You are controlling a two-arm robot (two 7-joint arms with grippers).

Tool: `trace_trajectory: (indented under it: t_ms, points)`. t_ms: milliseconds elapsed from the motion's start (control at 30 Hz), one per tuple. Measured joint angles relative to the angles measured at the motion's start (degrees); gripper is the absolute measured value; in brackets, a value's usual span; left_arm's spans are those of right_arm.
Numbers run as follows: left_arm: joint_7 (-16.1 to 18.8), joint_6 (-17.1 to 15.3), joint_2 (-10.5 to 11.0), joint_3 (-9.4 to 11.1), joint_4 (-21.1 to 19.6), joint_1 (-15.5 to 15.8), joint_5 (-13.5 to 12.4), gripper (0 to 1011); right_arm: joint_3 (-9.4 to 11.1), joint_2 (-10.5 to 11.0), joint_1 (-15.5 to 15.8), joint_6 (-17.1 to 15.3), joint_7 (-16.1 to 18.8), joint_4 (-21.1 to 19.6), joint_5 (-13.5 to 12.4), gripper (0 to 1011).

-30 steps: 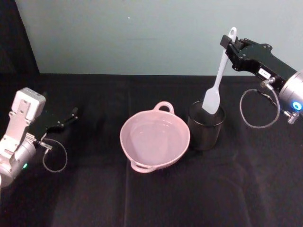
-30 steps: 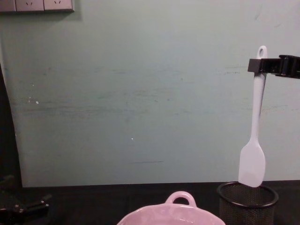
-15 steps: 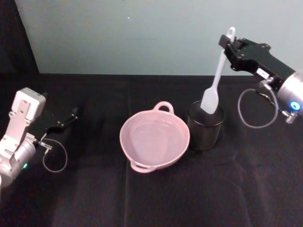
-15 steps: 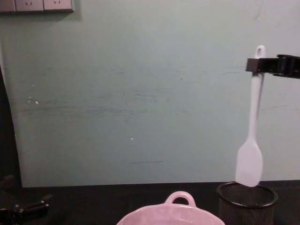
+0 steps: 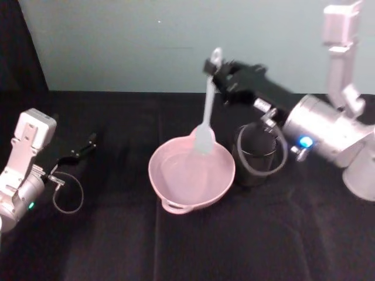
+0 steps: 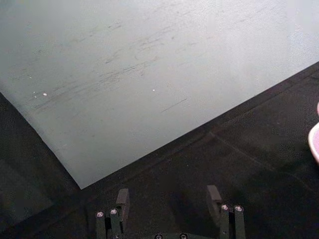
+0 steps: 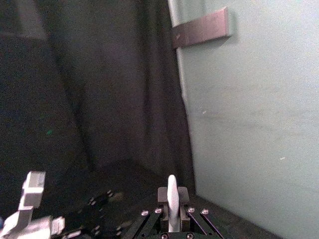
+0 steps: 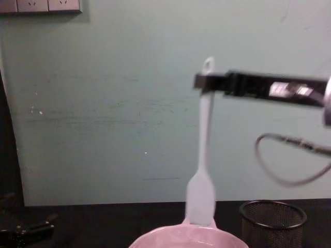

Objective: Use the one hand to pick up the spoon and stir the clear water in the bowl.

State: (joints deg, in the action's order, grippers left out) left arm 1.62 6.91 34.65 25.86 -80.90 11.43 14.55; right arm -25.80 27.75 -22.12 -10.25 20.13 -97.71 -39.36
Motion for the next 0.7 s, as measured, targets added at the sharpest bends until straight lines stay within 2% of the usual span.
trace_trajectory:
  t_ms: [100,300,567,700]
  points:
    - [0.0,0.0,0.0,0.0,0.0,0.0,0.0,1011,-1.89,-1.25,-0.07,1.01,1.27,2.53,1.15,126]
    - [0.0,0.0,0.0,0.0,0.0,0.0,0.0,1011,-4.06,-1.96,1.13,3.73,3.49,6.14,4.17,126]
    - [0.0,0.0,0.0,0.0,0.0,0.0,0.0,1011,-5.1,-2.87,2.07,6.84,5.82,8.99,6.68,126]
    - [0.0,0.0,0.0,0.0,0.0,0.0,0.0,1011,-5.41,-4.4,1.64,7.66,7.06,11.13,7.29,126]
